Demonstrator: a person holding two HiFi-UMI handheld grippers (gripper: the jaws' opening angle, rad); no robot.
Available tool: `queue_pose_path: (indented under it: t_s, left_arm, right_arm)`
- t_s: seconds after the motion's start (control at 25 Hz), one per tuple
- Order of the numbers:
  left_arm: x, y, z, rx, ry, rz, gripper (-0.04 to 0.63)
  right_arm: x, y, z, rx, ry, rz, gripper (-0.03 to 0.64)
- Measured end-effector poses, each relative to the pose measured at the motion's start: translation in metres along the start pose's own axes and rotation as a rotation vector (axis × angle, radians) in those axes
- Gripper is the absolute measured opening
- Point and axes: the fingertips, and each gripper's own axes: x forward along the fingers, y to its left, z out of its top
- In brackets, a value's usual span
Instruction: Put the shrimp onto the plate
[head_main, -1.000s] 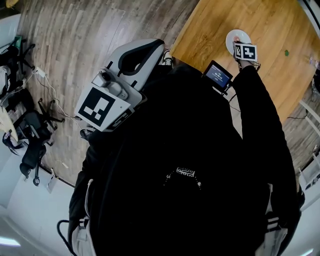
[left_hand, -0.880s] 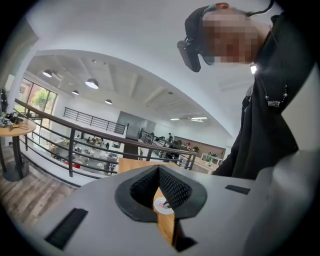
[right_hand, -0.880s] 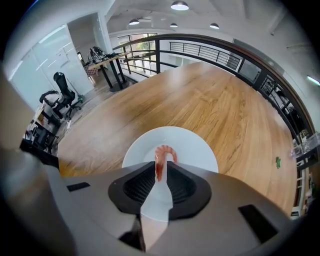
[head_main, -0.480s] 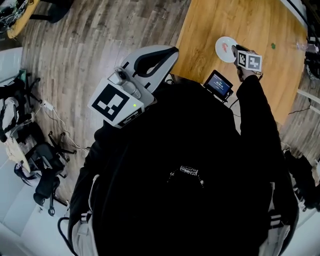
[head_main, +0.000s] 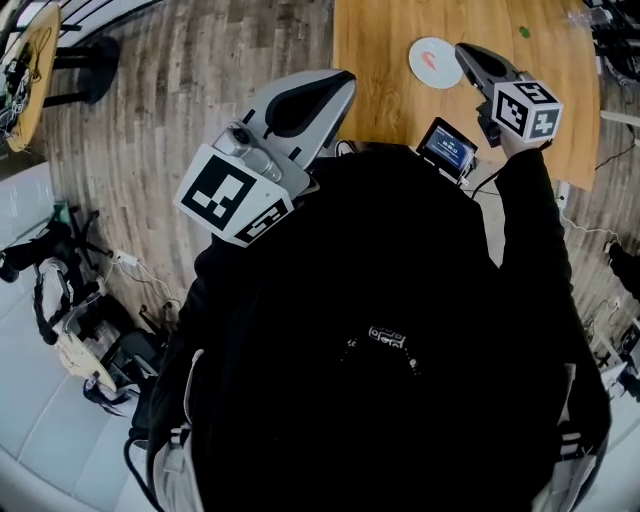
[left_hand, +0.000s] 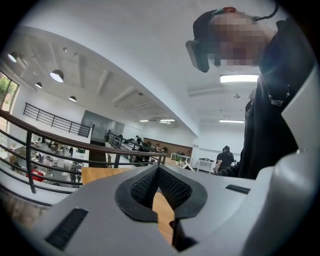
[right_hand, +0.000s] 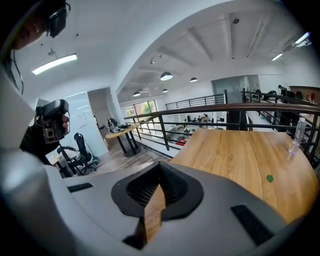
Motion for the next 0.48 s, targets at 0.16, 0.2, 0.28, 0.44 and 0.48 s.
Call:
queue_pose_path:
  t_s: [0.16, 0.2, 0.28, 0.44, 0.48]
  left_arm:
    - [-0.003, -0.002, 0.002, -0.009, 0.024, -0.022, 0.005]
    - [-0.005, -0.001, 0.004, -0.017, 0.03, -0.026, 0.005]
    - [-0.008, 0.0, 0.008, -0.029, 0.033, -0.037, 0.005]
    - [0.01, -0.016, 0.013, -0.051, 0.014, -0.086, 0.005]
    - [0.021, -0.028, 0.011, -0.054, 0.012, -0.102, 0.005]
  right_arm:
    - [-0.021, 0.037, 0.01, -0.017, -0.026, 0.01, 0.018]
    - [-0.027, 0.046, 0.013, -0.019, -0.029, 0.007, 0.018]
    - [-0.042, 0.061, 0.022, -0.013, -0.047, 0.003, 0.018]
    - [-0.081, 0.071, 0.041, -0.026, -0.099, -0.004, 0.018]
    - [-0.096, 0.069, 0.043, -0.031, -0.114, -0.006, 0.018]
